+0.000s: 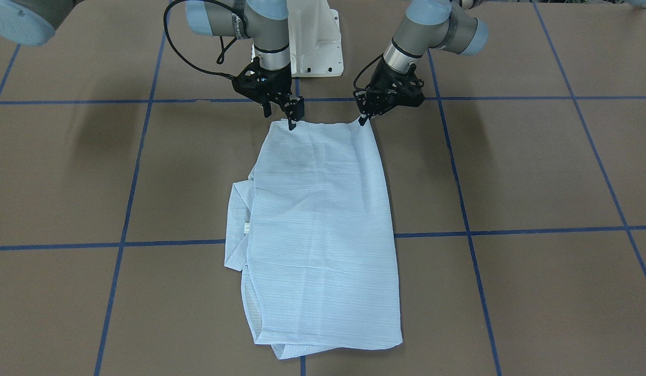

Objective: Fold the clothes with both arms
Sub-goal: 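Move both grippers to the shirt edge nearest the robot and grasp it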

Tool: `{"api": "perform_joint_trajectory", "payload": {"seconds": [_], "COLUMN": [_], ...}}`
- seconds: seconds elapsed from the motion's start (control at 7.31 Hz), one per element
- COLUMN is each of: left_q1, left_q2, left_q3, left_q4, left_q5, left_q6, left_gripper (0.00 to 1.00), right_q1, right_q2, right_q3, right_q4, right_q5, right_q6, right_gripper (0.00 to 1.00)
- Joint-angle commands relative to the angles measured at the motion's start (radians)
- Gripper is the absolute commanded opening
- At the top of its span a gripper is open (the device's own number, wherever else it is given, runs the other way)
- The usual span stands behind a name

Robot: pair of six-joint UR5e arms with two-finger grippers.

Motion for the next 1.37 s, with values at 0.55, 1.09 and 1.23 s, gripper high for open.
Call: {"api": "perform_joint_trajectory", "payload": {"seconds": [0.55,1.09,1.23], "left_q1": [-0.001,0.001,0.001], "left_q2": [0.003,0.001,0.003], "left_q3": [-0.014,-0.017,-0.02], "left_q4": [0.0,0.0,0.0], "left_q5": [0.0,-0.001,-0.001], "left_q6": [0.0,0.001,0.001], "left_gripper": [0.0,0.0,0.0], "right_q1": [-0.006,-0.006,-0.006], "right_q2": [0.043,0.075,0.078], "right_q3": [-0.064,-0.104,-0.095], "right_q4": [-0.001,0.0,0.0], "right_q5": [-0.01,-0.054,-0.054], "right_q6": [0.064,0.149,0.144], "right_gripper": [0.66,0.0,0.0]}}
